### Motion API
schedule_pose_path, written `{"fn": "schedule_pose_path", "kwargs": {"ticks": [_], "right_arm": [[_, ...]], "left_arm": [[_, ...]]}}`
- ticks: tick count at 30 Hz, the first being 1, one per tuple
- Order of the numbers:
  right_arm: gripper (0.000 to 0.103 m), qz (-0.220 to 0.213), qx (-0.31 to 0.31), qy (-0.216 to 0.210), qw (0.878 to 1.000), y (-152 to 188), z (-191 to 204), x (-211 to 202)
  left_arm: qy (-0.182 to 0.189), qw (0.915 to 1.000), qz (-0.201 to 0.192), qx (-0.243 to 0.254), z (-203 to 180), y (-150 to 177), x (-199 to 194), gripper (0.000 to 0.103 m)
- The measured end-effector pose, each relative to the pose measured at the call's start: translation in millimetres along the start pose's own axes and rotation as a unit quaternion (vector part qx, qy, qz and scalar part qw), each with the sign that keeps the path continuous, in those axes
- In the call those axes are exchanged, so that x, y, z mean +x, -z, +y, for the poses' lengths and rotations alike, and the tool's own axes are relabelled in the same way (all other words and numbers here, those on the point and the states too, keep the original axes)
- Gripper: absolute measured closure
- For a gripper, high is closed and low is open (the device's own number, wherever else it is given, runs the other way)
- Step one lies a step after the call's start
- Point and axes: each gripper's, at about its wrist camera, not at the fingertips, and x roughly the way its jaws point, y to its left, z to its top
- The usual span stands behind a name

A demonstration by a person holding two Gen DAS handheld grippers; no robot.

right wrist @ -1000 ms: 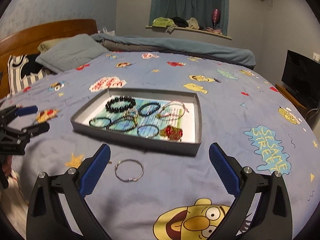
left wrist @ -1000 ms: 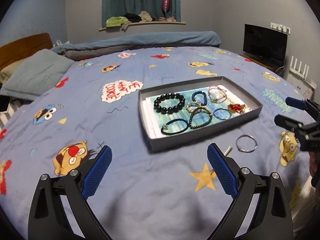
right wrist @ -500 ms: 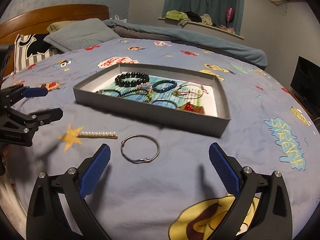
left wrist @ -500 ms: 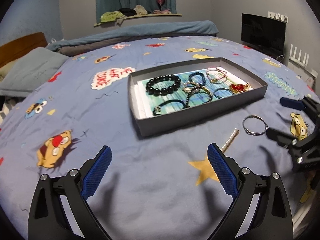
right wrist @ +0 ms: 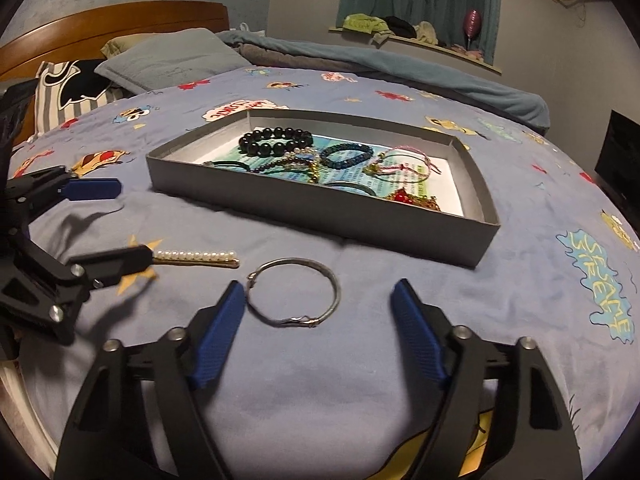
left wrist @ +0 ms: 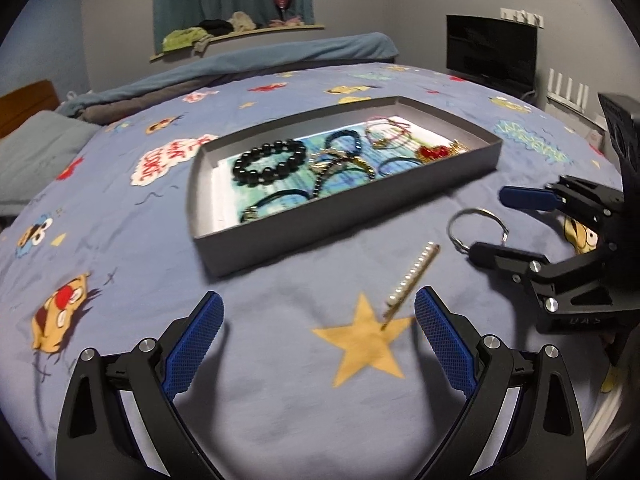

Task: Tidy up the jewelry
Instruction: 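Grasp pearl hairpin with left tool while right tool grasps silver ring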

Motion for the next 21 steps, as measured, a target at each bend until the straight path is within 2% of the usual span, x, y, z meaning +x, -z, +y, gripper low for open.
{"fn": "schedule_pose_path", "kwargs": {"ticks": [2, 4, 10, 12, 14, 18, 21], "right_arm": [[0.049, -0.003, 0.000, -0.003, 1.000, 0, 0, -1], [0.056, -0.005, 0.008, -0.004, 1.000, 1, -2, -2], [0.055, -0.005, 0.031, -0.020, 0.999, 1, -12, -4], [0.053, -0.001, 0.029, -0.021, 0.999, 0, -11, -2], [0.050, 0.002, 0.025, -0.020, 0.999, -2, -10, 0], [0.050, 0.010, 0.025, -0.021, 0.999, -3, -10, 5], [0.053, 0.011, 0.028, -0.021, 0.999, -3, -12, 6]], "left_arm": [[0.002, 1.0000, 0.003, 0.007, -5, 1, 3, 0.007], [0.011, 0.9999, 0.005, 0.009, -8, 1, 7, 0.007], [0.050, 0.9987, -0.003, 0.001, -13, -1, 10, 0.011], [0.055, 0.9985, -0.006, 0.006, -16, -2, 9, 0.020], [0.060, 0.9980, -0.004, 0.017, -21, -2, 11, 0.035], [0.064, 0.9975, -0.007, 0.031, -27, -5, 13, 0.043], [0.075, 0.9966, -0.004, 0.035, -29, -7, 16, 0.060]]}}
